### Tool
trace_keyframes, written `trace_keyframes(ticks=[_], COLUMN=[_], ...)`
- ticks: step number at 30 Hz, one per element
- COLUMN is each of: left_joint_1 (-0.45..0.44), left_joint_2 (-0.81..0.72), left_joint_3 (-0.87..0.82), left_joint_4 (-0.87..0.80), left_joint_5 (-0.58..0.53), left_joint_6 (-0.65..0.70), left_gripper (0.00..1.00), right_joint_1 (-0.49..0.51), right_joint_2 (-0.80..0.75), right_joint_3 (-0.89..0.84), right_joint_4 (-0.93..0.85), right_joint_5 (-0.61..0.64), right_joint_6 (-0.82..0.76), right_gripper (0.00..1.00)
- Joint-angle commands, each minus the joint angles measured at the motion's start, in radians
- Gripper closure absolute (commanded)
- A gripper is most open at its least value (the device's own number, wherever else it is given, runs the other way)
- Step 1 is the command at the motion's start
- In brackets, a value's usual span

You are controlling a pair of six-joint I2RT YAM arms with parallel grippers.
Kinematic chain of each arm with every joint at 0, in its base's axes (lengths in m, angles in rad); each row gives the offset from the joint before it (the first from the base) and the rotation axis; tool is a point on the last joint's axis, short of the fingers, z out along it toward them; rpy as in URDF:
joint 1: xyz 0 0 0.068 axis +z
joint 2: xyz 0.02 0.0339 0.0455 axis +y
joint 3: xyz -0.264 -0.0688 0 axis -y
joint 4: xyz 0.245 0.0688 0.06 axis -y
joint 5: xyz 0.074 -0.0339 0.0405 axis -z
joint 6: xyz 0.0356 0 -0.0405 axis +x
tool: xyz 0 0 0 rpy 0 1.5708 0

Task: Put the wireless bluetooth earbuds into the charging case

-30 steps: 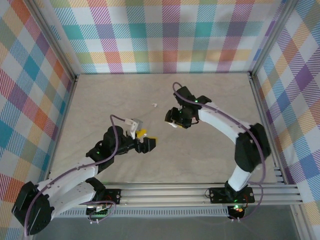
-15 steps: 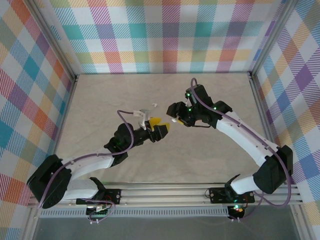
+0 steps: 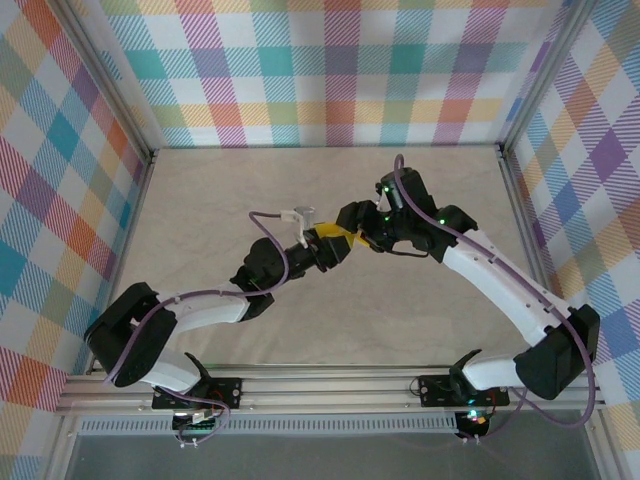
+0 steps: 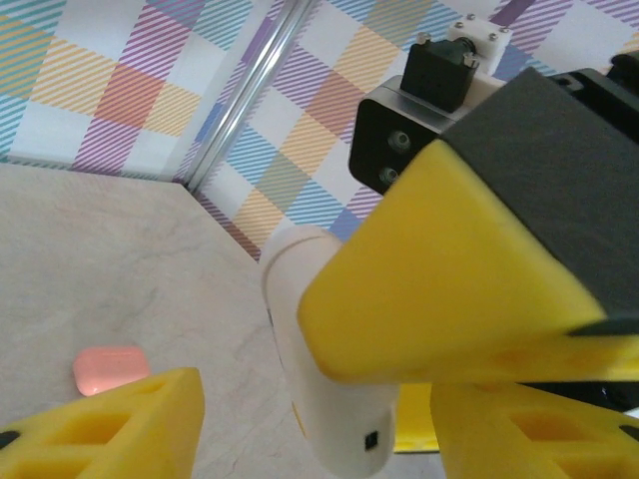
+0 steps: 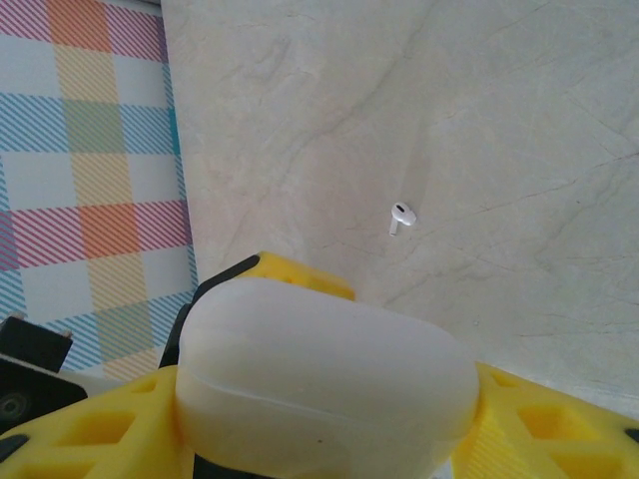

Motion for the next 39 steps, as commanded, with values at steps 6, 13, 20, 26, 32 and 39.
trace_keyframes(ticks=[6, 13, 20, 26, 32, 39], left_joint_1=[-0.017, -0.015, 0.020, 0.109, 0.172, 0.191], left_joint_2=[0.033, 0.023, -0.069, -0.191, -0.312, -0.349], left_joint_3=[0.058, 0.052, 0.003, -0.003, -0.002, 0.007], left_joint_4=[0.071, 0.051, -0.018, -0.087, -0.164, -0.167], left_joint_5=[0.017, 0.002, -0.025, 0.095, 0.173, 0.243], left_joint_6=[-0.009, -0.017, -0.082, -0.170, -0.233, -0.306], left_gripper=[0.62, 0.87, 0.94, 0.98, 1.00, 1.00], right_joint_1=[0.005, 0.005, 0.002, -0.031, -0.047, -0.047], right_joint_2=[-0.025, -0.030, -0.142, -0.234, -0.222, -0.138], right_joint_3=[-0.013, -0.023, -0.043, -0.163, -0.219, -0.234], right_joint_4=[0.032, 0.054, 0.148, 0.405, 0.595, 0.851], right_joint_5=[-0.027, -0.033, -0.003, -0.096, -0.198, -0.329], right_joint_6=[0.023, 0.008, -0.137, -0.181, -0.141, -0.035], right_gripper=[0.53, 0.46, 0.35, 0.40, 0.40, 0.43])
